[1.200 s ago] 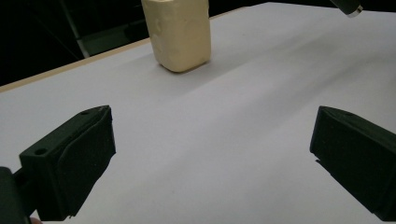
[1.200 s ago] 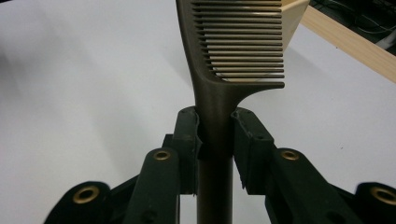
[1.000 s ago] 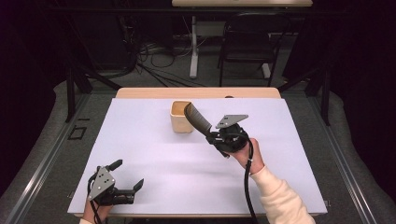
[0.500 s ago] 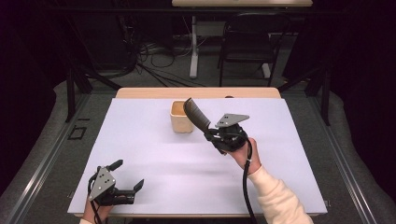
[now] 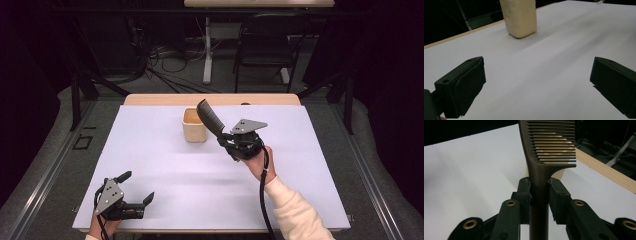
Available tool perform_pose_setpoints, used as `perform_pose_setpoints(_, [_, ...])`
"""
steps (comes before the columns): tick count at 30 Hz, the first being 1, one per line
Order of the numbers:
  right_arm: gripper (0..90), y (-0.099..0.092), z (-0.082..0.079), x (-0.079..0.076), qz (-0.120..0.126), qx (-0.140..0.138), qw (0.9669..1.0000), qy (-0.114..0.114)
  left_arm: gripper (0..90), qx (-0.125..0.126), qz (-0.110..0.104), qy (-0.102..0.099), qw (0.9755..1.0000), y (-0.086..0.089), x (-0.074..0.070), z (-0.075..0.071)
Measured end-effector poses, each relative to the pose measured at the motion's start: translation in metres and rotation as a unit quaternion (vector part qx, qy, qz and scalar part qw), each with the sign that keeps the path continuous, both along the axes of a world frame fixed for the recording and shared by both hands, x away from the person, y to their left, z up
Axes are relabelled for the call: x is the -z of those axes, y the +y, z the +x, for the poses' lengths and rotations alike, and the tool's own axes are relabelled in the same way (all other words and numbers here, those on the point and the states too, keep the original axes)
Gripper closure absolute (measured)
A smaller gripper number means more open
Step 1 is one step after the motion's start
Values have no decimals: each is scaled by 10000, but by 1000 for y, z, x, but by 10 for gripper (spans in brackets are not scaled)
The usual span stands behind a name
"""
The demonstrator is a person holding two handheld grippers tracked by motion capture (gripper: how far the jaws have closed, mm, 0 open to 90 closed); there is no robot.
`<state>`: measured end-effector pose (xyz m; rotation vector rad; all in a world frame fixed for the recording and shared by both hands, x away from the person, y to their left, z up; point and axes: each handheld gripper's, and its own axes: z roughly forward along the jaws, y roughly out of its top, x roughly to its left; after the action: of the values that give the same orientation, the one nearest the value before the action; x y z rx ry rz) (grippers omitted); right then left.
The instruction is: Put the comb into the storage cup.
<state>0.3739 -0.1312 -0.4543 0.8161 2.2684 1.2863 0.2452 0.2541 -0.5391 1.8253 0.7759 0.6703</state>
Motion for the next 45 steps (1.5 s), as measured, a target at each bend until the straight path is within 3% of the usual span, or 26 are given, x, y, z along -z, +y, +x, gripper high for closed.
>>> perform_pose_setpoints(18, [721,8,8,-6,236,50,9995,-225,2,0,-28,8,10000,0,0,0])
perform_pose_setpoints(45, [720,19,32,-14,493,102,9981,-354,2,-5,-53,13,10000,1,0,1])
